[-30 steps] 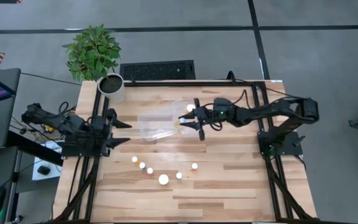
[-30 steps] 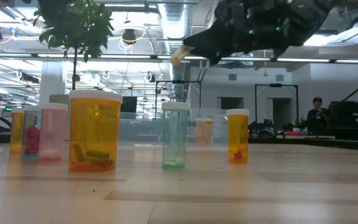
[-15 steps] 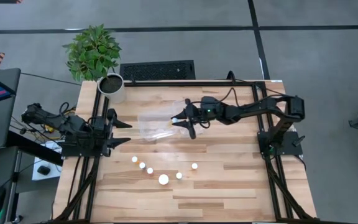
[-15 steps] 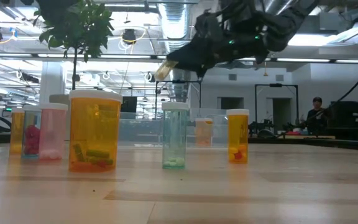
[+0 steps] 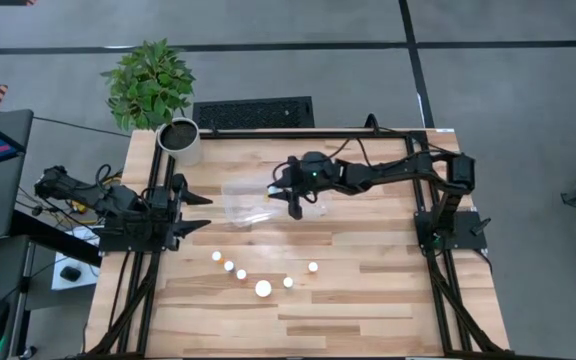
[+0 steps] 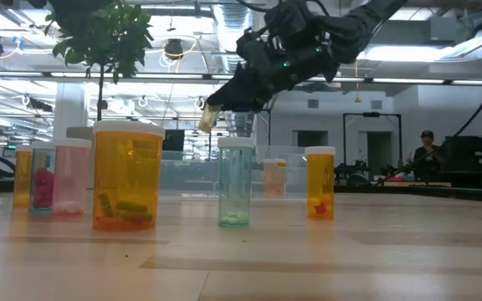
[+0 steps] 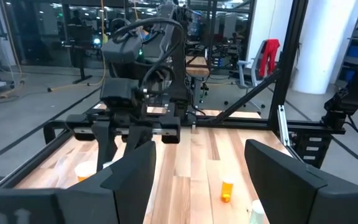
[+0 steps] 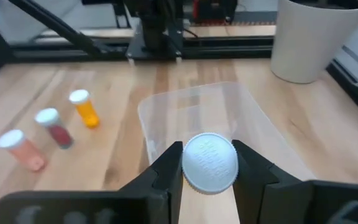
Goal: Pick and place medicine bottles into bin by pill shape (circle, oval)
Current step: Put the yellow tablet bottle into the left transparent bin
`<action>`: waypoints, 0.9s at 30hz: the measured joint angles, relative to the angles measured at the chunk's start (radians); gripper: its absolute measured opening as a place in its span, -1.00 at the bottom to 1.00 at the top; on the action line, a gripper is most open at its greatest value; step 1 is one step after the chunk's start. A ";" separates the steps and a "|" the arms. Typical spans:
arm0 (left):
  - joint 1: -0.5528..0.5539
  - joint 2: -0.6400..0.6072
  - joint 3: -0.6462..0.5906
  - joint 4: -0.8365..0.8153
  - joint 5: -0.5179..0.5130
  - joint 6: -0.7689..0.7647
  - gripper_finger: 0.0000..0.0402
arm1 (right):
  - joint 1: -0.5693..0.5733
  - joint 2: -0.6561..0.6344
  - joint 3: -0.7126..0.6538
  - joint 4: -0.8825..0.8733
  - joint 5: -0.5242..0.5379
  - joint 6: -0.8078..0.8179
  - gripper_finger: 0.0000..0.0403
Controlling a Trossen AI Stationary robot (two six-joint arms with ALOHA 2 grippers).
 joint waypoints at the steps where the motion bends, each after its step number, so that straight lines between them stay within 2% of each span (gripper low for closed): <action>1: 0.000 0.000 0.000 -0.001 0.000 0.000 0.19 | 0.003 0.000 0.007 -0.013 0.014 -0.004 -0.44; 9: 0.000 0.000 0.000 -0.001 0.000 0.000 0.19 | 0.004 0.022 0.011 -0.003 0.090 0.002 -0.44; 23: 0.000 0.000 0.001 -0.004 0.000 0.000 0.19 | 0.002 0.107 0.018 0.059 0.115 0.024 -0.44; 27: 0.000 0.000 0.001 -0.003 -0.001 0.000 0.19 | 0.003 0.116 0.052 -0.006 0.134 0.018 -0.44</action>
